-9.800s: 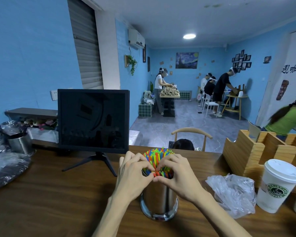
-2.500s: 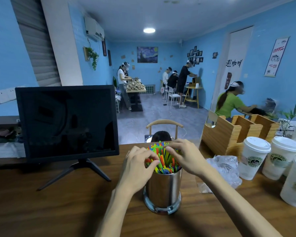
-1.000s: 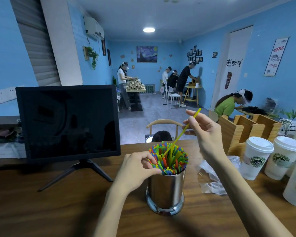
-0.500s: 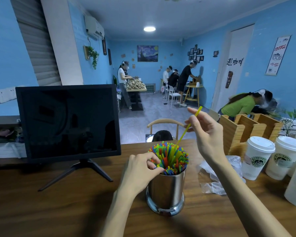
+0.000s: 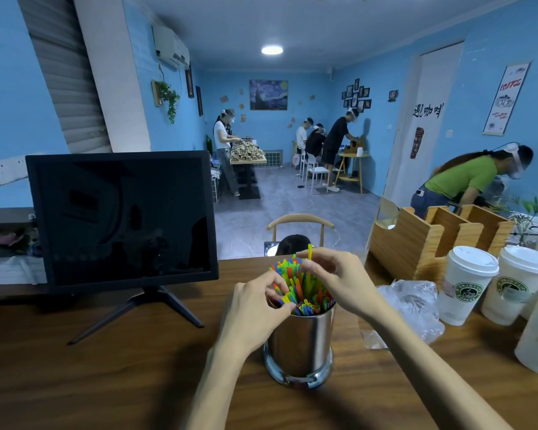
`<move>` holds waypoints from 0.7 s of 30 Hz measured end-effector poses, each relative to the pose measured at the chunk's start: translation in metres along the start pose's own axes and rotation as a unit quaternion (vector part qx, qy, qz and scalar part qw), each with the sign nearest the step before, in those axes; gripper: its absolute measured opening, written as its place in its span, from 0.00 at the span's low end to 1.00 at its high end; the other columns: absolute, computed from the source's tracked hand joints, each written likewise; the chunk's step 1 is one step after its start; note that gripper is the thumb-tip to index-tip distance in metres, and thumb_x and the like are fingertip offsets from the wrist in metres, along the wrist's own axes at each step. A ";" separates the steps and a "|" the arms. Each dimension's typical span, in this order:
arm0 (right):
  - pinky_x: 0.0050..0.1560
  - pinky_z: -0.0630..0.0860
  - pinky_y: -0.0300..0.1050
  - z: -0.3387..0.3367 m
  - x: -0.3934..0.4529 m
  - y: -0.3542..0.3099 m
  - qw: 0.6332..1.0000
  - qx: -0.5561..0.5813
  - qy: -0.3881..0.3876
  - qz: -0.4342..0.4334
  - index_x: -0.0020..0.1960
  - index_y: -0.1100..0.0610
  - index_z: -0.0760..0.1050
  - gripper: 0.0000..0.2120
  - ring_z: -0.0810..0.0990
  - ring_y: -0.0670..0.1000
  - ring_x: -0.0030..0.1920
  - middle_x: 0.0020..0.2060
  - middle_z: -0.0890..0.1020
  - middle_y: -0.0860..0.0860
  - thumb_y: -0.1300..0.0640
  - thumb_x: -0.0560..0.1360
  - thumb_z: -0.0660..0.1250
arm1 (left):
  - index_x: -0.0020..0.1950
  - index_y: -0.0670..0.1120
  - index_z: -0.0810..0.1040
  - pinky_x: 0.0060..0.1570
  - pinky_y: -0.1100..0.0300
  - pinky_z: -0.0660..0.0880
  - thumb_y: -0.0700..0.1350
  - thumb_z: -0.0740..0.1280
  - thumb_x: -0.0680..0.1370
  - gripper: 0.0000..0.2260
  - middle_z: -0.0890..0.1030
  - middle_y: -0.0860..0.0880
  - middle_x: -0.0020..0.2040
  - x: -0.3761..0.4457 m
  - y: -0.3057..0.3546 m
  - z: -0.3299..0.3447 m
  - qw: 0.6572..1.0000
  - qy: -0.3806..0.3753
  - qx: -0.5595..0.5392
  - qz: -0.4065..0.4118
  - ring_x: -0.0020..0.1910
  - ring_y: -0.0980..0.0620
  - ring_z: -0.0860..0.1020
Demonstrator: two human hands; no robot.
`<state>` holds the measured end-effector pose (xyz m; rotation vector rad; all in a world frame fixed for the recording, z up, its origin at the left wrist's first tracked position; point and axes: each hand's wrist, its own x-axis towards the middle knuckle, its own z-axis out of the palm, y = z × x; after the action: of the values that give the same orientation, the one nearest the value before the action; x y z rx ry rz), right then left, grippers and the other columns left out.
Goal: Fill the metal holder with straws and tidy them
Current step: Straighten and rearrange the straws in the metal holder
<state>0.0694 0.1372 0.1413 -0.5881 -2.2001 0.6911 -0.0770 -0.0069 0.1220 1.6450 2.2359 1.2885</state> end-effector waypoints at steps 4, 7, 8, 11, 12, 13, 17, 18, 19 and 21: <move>0.50 0.77 0.35 0.003 -0.002 0.005 0.997 -0.058 -0.052 -0.008 0.59 0.51 0.84 0.09 0.83 0.40 0.50 0.48 0.85 0.40 0.52 0.80 0.70 | 0.43 0.58 0.77 0.40 0.59 0.77 0.53 0.77 0.71 0.09 0.83 0.61 0.36 -0.001 0.000 0.003 1.000 0.005 -0.009 0.006 0.37 0.63 0.79; 0.52 0.76 0.32 0.002 -0.003 0.003 0.999 -0.040 -0.027 -0.015 0.65 0.44 0.79 0.16 0.82 0.40 0.51 0.50 0.81 0.35 0.52 0.79 0.72 | 0.45 0.60 0.77 0.39 0.61 0.76 0.50 0.76 0.71 0.10 0.83 0.61 0.38 0.000 0.001 0.003 0.999 0.016 -0.040 0.010 0.37 0.63 0.79; 0.52 0.75 0.31 0.001 -0.004 0.002 0.999 -0.019 -0.021 -0.019 0.66 0.41 0.76 0.17 0.81 0.39 0.51 0.50 0.81 0.34 0.52 0.78 0.72 | 0.46 0.60 0.78 0.38 0.62 0.74 0.49 0.76 0.71 0.10 0.83 0.61 0.39 0.000 0.002 0.001 0.998 0.024 -0.058 0.014 0.36 0.63 0.79; 0.52 0.74 0.30 -0.002 -0.005 -0.004 1.000 0.018 -0.012 -0.018 0.63 0.33 0.71 0.18 0.81 0.39 0.53 0.51 0.82 0.37 0.53 0.80 0.70 | 0.48 0.59 0.83 0.33 0.69 0.70 0.45 0.78 0.72 0.10 0.83 0.60 0.36 0.003 0.010 -0.006 0.990 0.065 -0.124 0.030 0.27 0.63 0.74; 0.52 0.74 0.29 -0.002 -0.006 -0.006 0.999 0.026 -0.013 -0.013 0.62 0.32 0.71 0.17 0.80 0.38 0.53 0.52 0.82 0.37 0.53 0.81 0.68 | 0.49 0.58 0.84 0.31 0.70 0.68 0.44 0.78 0.73 0.10 0.81 0.61 0.32 0.005 0.014 -0.010 0.985 0.083 -0.147 0.034 0.25 0.61 0.71; 0.52 0.73 0.28 -0.003 -0.007 -0.008 0.999 0.032 -0.016 -0.007 0.61 0.32 0.71 0.16 0.79 0.36 0.54 0.53 0.82 0.37 0.53 0.82 0.67 | 0.49 0.57 0.85 0.30 0.69 0.67 0.43 0.78 0.73 0.09 0.78 0.60 0.29 0.008 0.017 -0.014 0.979 0.101 -0.172 0.038 0.25 0.59 0.67; 0.57 0.73 0.32 -0.002 -0.008 -0.008 0.998 0.042 -0.033 0.013 0.65 0.42 0.77 0.12 0.78 0.38 0.59 0.58 0.81 0.38 0.50 0.84 0.62 | 0.49 0.57 0.86 0.34 0.61 0.72 0.41 0.77 0.74 0.10 0.84 0.52 0.36 0.021 0.034 -0.033 0.941 0.190 -0.272 0.064 0.30 0.55 0.72; 0.58 0.73 0.34 -0.003 -0.007 -0.008 0.998 0.036 -0.043 0.014 0.66 0.45 0.78 0.12 0.78 0.38 0.60 0.58 0.81 0.39 0.50 0.85 0.61 | 0.49 0.56 0.86 0.36 0.65 0.74 0.39 0.76 0.75 0.11 0.86 0.54 0.39 0.025 0.038 -0.038 0.926 0.214 -0.302 0.068 0.33 0.59 0.75; 0.59 0.73 0.36 -0.004 -0.008 -0.007 0.998 0.022 -0.057 0.014 0.66 0.47 0.79 0.13 0.77 0.38 0.60 0.58 0.81 0.40 0.51 0.85 0.61 | 0.50 0.56 0.86 0.39 0.66 0.75 0.39 0.76 0.75 0.12 0.87 0.56 0.42 0.028 0.041 -0.043 0.909 0.237 -0.336 0.069 0.36 0.60 0.78; 0.58 0.71 0.33 -0.005 -0.010 -0.007 0.997 0.004 -0.081 0.007 0.66 0.48 0.79 0.13 0.76 0.37 0.60 0.56 0.81 0.39 0.54 0.85 0.61 | 0.51 0.57 0.86 0.41 0.64 0.75 0.40 0.75 0.75 0.12 0.87 0.54 0.46 0.034 0.045 -0.051 0.873 0.282 -0.394 0.059 0.39 0.58 0.79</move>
<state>0.0781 0.1276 0.1436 -0.5603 -2.3430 0.7791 -0.0833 -0.0055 0.1981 1.1726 1.4027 2.5132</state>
